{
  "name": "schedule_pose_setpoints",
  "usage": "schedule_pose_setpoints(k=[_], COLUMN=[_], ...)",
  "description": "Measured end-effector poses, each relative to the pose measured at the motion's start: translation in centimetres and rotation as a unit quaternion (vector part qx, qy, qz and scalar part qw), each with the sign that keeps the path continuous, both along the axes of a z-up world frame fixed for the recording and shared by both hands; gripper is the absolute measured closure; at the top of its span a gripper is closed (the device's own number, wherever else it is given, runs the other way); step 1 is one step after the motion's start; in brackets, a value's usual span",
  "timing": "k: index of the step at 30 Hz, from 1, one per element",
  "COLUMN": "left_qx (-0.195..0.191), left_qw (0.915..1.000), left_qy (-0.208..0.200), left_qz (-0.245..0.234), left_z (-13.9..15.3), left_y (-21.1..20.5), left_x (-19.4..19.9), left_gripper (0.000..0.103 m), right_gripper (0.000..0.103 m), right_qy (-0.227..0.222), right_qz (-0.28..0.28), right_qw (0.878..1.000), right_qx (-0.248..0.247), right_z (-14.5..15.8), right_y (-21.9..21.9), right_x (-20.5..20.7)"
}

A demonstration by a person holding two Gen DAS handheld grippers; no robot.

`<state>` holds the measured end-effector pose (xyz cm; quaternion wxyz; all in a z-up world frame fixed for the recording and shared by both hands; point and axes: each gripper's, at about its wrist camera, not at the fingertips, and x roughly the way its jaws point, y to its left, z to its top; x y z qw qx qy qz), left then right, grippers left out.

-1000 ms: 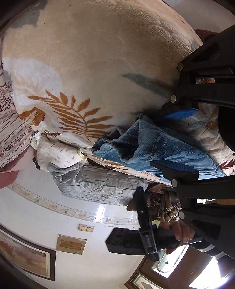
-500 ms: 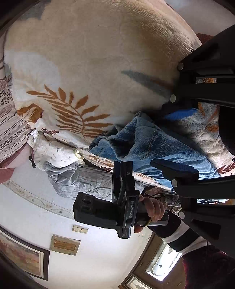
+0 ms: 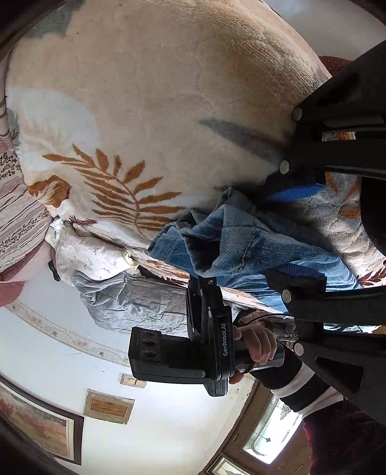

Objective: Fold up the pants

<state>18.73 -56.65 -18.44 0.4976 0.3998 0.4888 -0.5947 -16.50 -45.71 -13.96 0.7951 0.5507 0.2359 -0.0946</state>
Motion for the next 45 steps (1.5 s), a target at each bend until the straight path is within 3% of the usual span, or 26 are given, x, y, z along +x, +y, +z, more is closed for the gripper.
schedule_pose_setpoints(k=[1, 4, 7, 10, 15, 18, 23, 30, 33, 36, 40, 42, 43, 45], left_qx=[-0.009, -0.03, -0.047, -0.071, -0.1, -0.1, -0.073, -0.03, -0.033, -0.059, -0.093, -0.091, -0.084, -0.072], left_qw=[0.9999, 0.9982, 0.9942, 0.9891, 0.9827, 0.9794, 0.9708, 0.9528, 0.9478, 0.9501, 0.9628, 0.9661, 0.9679, 0.9705], left_qy=[-0.007, -0.038, -0.025, -0.004, -0.012, -0.021, -0.044, -0.031, -0.019, -0.018, -0.041, -0.066, -0.065, -0.068], left_qz=[0.006, 0.037, 0.094, 0.129, 0.156, 0.175, 0.224, 0.3, 0.317, 0.306, 0.25, 0.233, 0.228, 0.22], left_z=[0.4, 0.2, 0.8, 3.9, 8.5, 10.3, 10.8, 8.8, 8.9, 9.9, 11.2, 11.2, 11.1, 10.6], left_y=[0.4, 1.5, 2.5, 4.1, 7.6, 10.4, 15.3, 22.3, 23.2, 21.0, 16.7, 14.8, 13.9, 12.2], left_x=[-0.2, -1.3, -1.4, -0.3, 0.4, 1.5, 2.9, 4.1, 4.1, 3.1, 0.9, 0.1, -0.1, -0.4], left_gripper=[0.088, 0.089, 0.09, 0.09, 0.09, 0.09, 0.089, 0.089, 0.089, 0.089, 0.089, 0.089, 0.089, 0.088], right_gripper=[0.08, 0.085, 0.088, 0.088, 0.088, 0.091, 0.091, 0.092, 0.092, 0.088, 0.086, 0.07, 0.055, 0.049], right_qy=[0.003, -0.005, 0.003, -0.002, -0.003, -0.003, 0.002, 0.011, 0.032, 0.029, 0.033, 0.028, 0.029, 0.028], right_qz=[-0.001, -0.001, 0.011, 0.024, 0.048, 0.068, 0.115, 0.239, 0.27, 0.241, 0.16, 0.122, 0.103, 0.063], right_qw=[1.0, 1.0, 1.0, 0.999, 0.994, 0.989, 0.977, 0.951, 0.942, 0.957, 0.978, 0.988, 0.991, 0.996], right_qx=[0.002, 0.014, -0.005, -0.039, -0.101, -0.132, -0.179, -0.193, -0.196, -0.161, -0.13, -0.092, -0.079, -0.048], right_z=[-0.1, -0.4, 0.6, 2.7, 6.2, 8.0, 10.1, 9.3, 8.5, 8.3, 8.0, 7.0, 6.5, 5.1], right_y=[-0.1, -0.4, -0.2, 0.3, 1.5, 2.7, 6.2, 13.9, 16.3, 14.9, 10.6, 8.4, 7.4, 5.5], right_x=[0.0, 0.0, 0.5, 1.0, 1.8, 2.6, 4.5, 8.5, 9.7, 8.3, 4.8, 3.7, 3.3, 2.7])
